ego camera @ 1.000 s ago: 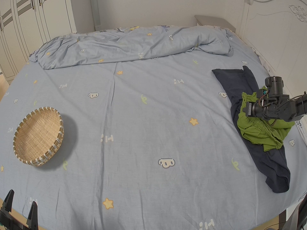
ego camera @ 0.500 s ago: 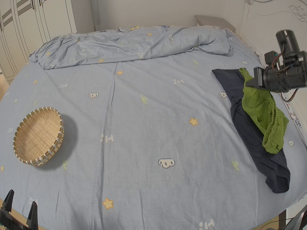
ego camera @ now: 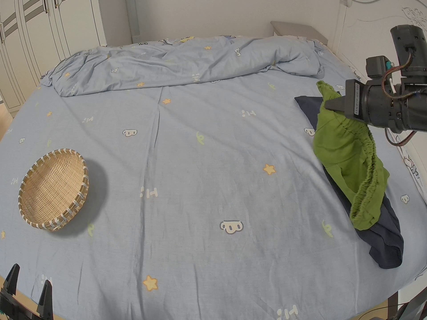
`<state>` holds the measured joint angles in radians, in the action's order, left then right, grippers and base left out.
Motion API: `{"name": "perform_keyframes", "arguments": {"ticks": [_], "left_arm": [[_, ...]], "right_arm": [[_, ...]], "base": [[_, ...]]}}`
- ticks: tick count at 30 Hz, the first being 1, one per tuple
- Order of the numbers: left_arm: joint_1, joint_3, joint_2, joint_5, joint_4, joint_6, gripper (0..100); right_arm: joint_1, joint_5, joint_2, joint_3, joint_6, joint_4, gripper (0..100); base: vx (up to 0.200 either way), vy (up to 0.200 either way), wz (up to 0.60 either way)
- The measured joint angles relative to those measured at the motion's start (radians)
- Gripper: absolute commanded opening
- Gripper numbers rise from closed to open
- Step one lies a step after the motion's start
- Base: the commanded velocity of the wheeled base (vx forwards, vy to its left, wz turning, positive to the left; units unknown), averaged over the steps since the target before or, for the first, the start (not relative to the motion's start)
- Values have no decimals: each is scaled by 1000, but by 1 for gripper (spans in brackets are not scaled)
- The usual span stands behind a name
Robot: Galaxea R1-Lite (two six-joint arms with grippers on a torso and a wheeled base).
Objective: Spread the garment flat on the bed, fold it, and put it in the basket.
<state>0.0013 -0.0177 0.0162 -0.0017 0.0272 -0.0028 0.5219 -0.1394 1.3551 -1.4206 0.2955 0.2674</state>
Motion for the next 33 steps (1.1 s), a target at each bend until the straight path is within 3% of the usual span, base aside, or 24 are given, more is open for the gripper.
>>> {"name": "perform_keyframes", "arguments": {"ticks": [4, 7, 18, 22, 33], "left_arm": [[0, 0, 0, 0, 0, 0, 100], [0, 0, 0, 0, 0, 0, 100], [0, 0, 0, 0, 0, 0, 100], [0, 0, 0, 0, 0, 0, 100], [0, 0, 0, 0, 0, 0, 100]], "right_arm": [[88, -135, 12, 103, -17, -234, 0], [182, -225, 35, 152, -23, -324, 0], [503, -341, 100, 66, 102, -395, 0], [551, -389, 121, 72, 110, -443, 0], [550, -361, 342, 157, 34, -747, 0]], "base": [[0, 0, 0], [0, 0, 0], [0, 0, 0], [0, 0, 0], [0, 0, 0]]}}
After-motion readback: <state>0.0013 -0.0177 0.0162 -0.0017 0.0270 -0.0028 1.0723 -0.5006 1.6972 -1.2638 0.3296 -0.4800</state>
